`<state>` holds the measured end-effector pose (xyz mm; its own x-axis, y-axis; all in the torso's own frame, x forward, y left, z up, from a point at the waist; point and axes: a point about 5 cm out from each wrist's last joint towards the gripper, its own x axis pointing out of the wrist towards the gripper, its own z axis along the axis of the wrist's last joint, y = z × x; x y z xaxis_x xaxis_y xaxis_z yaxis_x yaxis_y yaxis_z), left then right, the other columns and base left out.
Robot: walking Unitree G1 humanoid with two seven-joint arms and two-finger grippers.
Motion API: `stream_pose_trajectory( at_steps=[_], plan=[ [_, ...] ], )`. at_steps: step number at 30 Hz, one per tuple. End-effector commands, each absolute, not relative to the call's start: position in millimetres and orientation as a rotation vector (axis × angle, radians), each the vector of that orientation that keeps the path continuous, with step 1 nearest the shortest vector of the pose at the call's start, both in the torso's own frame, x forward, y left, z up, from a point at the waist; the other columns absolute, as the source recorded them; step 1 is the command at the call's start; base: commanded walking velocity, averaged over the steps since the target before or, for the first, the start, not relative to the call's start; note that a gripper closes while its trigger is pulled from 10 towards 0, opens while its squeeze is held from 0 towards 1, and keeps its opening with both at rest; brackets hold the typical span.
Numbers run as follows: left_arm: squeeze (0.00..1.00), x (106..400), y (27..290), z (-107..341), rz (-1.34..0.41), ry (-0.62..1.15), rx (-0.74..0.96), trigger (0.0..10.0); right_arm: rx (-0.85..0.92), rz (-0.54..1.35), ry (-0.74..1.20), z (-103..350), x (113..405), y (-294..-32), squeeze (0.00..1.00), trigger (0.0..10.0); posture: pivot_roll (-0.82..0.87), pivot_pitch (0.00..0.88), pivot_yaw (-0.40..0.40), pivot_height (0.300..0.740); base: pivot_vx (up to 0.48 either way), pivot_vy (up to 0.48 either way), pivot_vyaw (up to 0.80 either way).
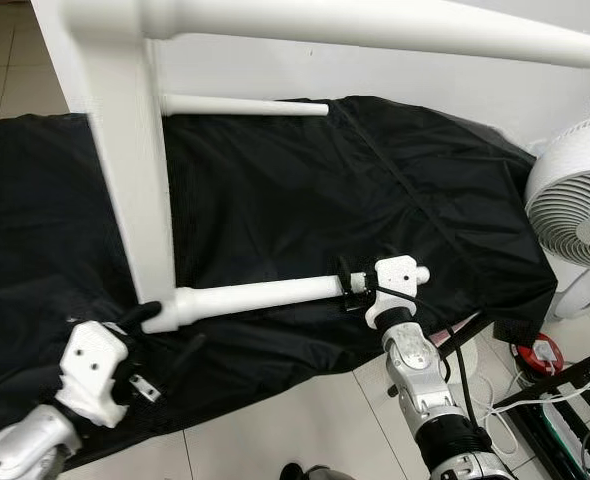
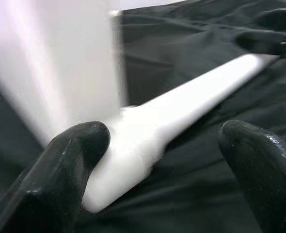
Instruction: Building children table
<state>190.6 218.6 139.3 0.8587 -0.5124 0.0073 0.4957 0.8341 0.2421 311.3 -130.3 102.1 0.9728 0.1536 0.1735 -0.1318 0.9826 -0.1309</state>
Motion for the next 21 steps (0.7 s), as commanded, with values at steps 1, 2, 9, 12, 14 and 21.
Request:
stream_pose_trajectory(
  at_steps=[1,2,9,12,14,21],
  plan=[
    [0.0,190.0,216.2,137.6,-0.479,-0.065,0.206,10.0,-0.127,0.144,-0.135,92.0,310.1,-134.6,0.0,10.0,0.26,0.087,-0.121,0.74,0.0,0.0,0.0],
    [0.0,189.2,207.9,134.5,-0.506,-0.059,0.191,10.0,-0.127,0.145,-0.134,92.1,310.3,-134.4,0.0,10.0,0.26,0.085,-0.12,0.74,0.0,0.0,0.0],
    [0.0,188.1,190.1,130.2,-0.583,-0.046,0.166,10.0,-0.121,0.138,-0.136,91.2,308.6,-135.6,0.0,10.0,0.25,0.088,-0.112,0.74,0.0,0.0,0.0],
    [0.0,188.7,186.3,131.1,-0.602,-0.048,0.153,10.0,-0.116,0.131,-0.136,90.6,307.5,-136.3,0.0,10.0,0.25,0.088,-0.112,0.74,0.0,0.0,0.0],
    [0.0,188.9,177.9,132.6,-0.658,-0.043,0.134,10.0,-0.097,0.097,-0.151,91.0,305.1,-139.2,0.0,10.0,0.24,0.091,-0.105,0.74,0.0,0.0,0.0],
    [0.0,191.4,160.7,133.1,-0.764,-0.042,0.123,10.0,-0.048,0.0,-0.185,93.4,300.1,-149.9,0.0,10.0,0.23,0.096,-0.102,0.74,0.0,0.0,0.0]
  ],
)
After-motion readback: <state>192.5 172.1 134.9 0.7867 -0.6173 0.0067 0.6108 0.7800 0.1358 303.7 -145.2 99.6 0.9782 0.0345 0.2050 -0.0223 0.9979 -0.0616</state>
